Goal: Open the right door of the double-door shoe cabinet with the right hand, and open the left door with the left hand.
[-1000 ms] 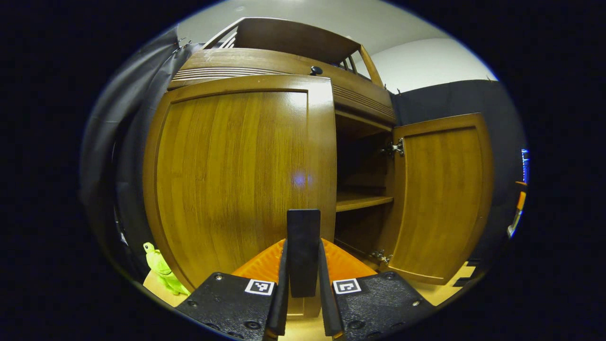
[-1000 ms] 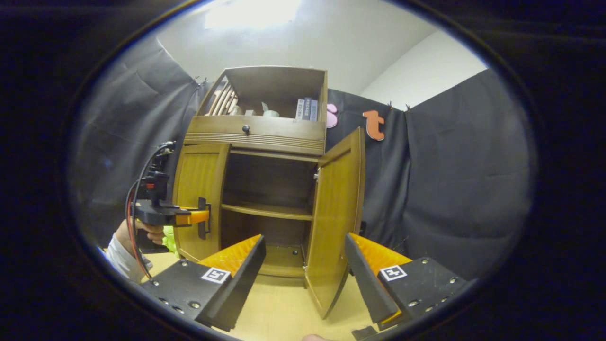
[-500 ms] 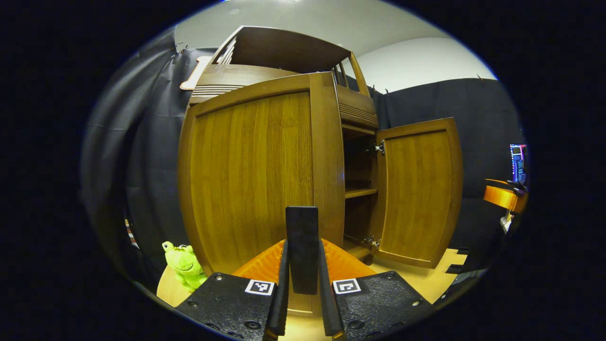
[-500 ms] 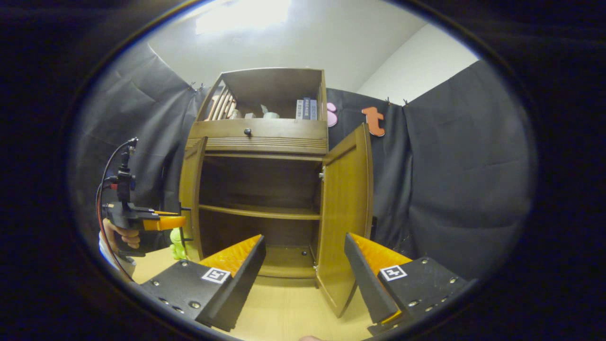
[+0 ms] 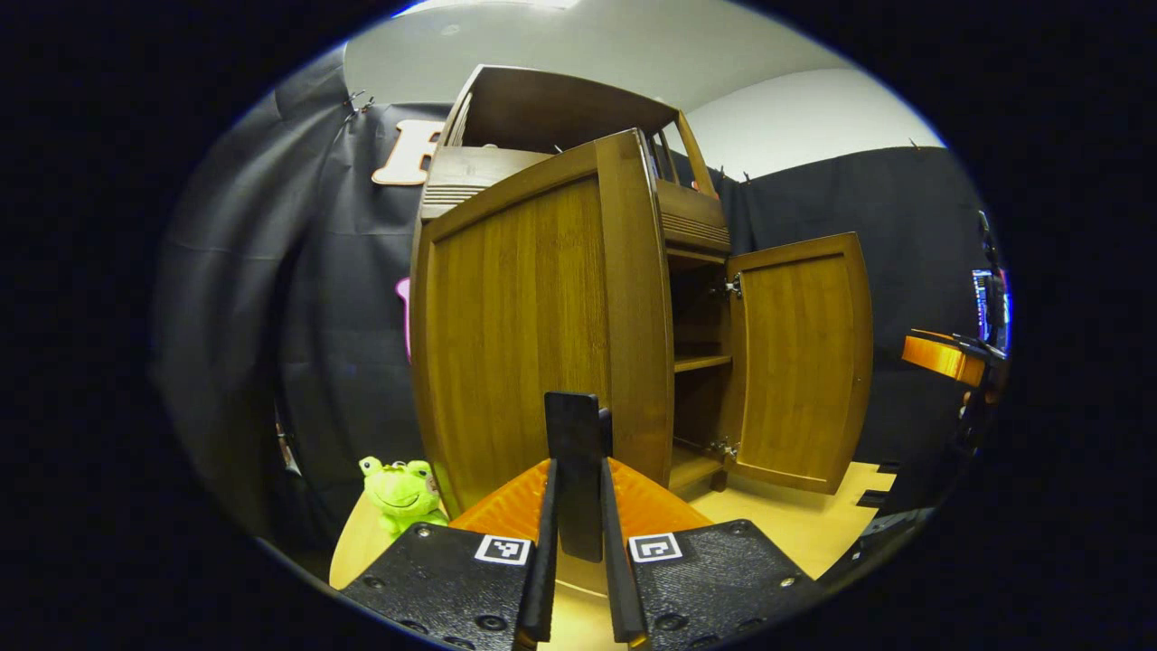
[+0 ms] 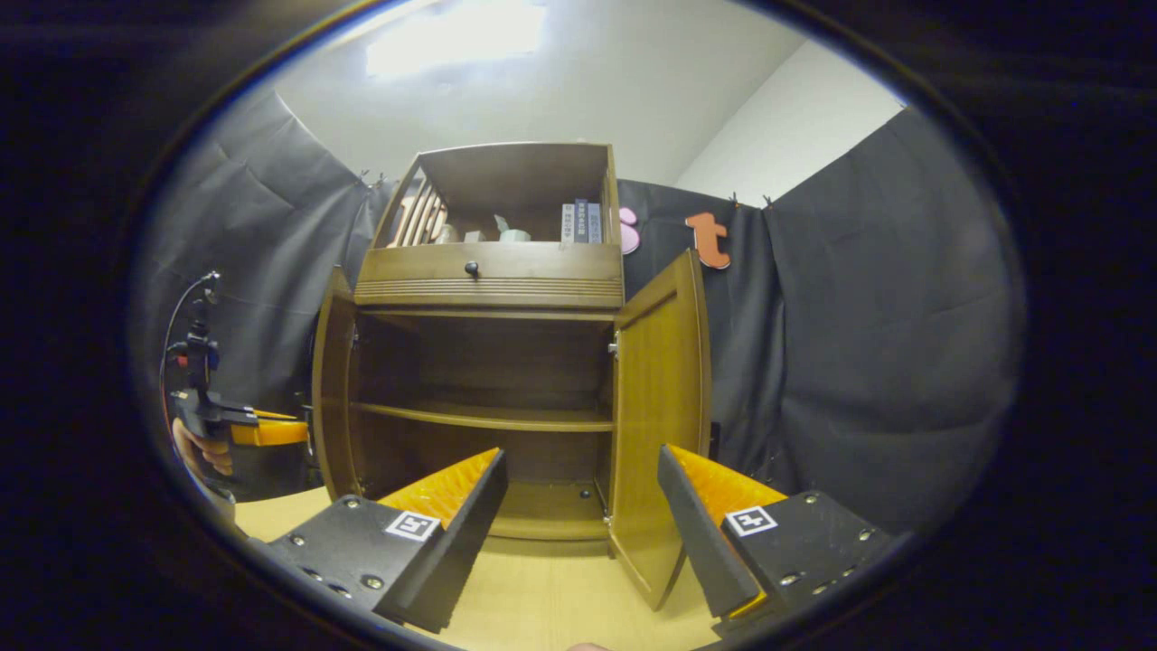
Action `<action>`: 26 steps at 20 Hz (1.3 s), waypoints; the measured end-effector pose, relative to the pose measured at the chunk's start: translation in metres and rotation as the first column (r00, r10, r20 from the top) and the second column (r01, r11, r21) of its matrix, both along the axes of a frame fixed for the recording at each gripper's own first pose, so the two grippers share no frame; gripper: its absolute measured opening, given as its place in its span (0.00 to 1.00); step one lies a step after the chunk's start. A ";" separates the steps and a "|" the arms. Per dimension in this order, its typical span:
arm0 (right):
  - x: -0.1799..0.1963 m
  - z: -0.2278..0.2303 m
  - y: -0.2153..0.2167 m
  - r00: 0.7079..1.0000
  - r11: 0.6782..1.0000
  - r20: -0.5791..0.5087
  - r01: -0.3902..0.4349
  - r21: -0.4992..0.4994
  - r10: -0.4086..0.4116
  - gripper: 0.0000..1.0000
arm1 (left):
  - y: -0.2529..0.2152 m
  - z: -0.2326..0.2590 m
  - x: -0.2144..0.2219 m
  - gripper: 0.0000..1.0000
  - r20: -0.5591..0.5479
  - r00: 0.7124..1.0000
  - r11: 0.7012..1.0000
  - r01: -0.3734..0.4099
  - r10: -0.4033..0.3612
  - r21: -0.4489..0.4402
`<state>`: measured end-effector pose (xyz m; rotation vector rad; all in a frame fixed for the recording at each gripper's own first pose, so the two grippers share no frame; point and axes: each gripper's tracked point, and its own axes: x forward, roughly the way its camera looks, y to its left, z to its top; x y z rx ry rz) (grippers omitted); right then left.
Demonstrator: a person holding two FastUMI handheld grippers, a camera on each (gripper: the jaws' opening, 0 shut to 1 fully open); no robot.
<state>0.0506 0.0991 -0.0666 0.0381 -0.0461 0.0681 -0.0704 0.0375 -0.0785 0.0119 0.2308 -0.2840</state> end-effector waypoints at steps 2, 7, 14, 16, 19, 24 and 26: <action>0.003 -0.002 0.002 1.000 1.000 -0.004 -0.005 0.012 0.005 0.96 | 0.011 0.000 -0.008 0.24 -0.005 1.000 1.000 -0.023 0.023 0.002; 0.005 -0.011 0.008 1.000 1.000 -0.022 -0.014 0.015 0.014 0.99 | 0.038 0.003 -0.017 0.18 0.008 0.995 0.994 -0.099 0.099 0.039; 0.003 -0.018 0.015 0.999 1.000 -0.035 -0.022 0.021 0.023 0.99 | 0.086 0.006 -0.027 0.07 0.042 0.981 0.977 -0.195 0.192 0.089; 0.001 -0.017 0.018 0.999 0.999 -0.034 -0.030 0.017 0.031 0.99 | 0.102 0.008 -0.029 0.06 0.054 0.973 0.968 -0.228 0.223 0.103; -0.002 -0.013 0.018 0.999 0.999 -0.028 -0.034 0.010 0.034 0.99 | 0.141 0.011 -0.028 0.04 0.054 0.953 0.947 -0.303 0.298 0.104; -0.001 -0.014 0.012 0.999 0.999 -0.023 -0.026 0.020 0.027 0.99 | 0.148 0.008 -0.029 0.05 -0.013 0.972 0.971 -0.236 0.235 -0.048; 0.002 -0.017 0.009 0.999 0.999 -0.032 -0.019 0.033 0.020 0.96 | 0.153 0.004 -0.029 0.06 -0.022 0.971 0.970 -0.238 0.238 -0.045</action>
